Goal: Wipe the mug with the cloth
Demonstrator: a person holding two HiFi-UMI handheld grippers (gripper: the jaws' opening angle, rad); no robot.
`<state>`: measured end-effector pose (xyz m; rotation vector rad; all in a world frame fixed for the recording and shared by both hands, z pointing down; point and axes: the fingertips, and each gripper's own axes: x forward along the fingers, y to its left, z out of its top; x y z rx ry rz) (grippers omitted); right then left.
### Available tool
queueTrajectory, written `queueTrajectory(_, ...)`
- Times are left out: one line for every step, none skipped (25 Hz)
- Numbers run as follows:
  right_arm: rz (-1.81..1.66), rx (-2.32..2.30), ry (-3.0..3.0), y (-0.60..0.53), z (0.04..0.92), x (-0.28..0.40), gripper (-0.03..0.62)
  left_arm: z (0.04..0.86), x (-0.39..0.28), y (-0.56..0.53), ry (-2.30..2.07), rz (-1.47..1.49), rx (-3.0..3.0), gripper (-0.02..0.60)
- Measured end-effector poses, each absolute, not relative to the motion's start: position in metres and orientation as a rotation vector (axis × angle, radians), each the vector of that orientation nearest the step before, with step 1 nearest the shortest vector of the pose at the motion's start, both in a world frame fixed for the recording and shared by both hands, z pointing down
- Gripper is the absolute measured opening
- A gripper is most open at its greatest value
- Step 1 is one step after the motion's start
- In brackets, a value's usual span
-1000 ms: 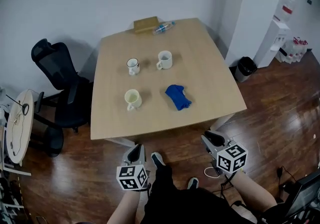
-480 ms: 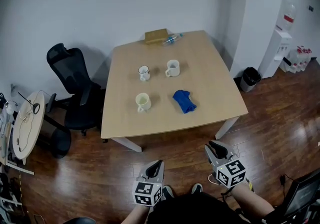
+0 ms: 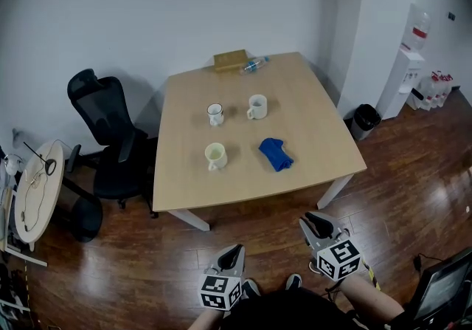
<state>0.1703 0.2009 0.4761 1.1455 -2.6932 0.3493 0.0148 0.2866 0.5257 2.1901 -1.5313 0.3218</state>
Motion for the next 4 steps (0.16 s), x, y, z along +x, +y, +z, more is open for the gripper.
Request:
queueTrajectory(0.348,1.149,-2.691,0.2026,0.4755,0.1691,0.075,0.5247,0.0133,0.2873,-1.529,0.319,2.195,0.012)
queueTrajectory(0.346,1.152,-2.688,0.2044,0.4753,0.1679,0.075,0.5239,0.0118,0.2883,-1.527,0.317,2.199,0.012)
queueTrajectory(0.344,1.155,-2.685,0.2061,0.4752,0.1667,0.075,0.5231,0.0102,0.2893,-1.526,0.316,2.203,0.012)
queueTrajectory(0.342,1.157,-2.682,0.2079,0.4753,0.1655,0.075,0.5224,0.0087,0.2903,-1.526,0.315,2.207,0.012)
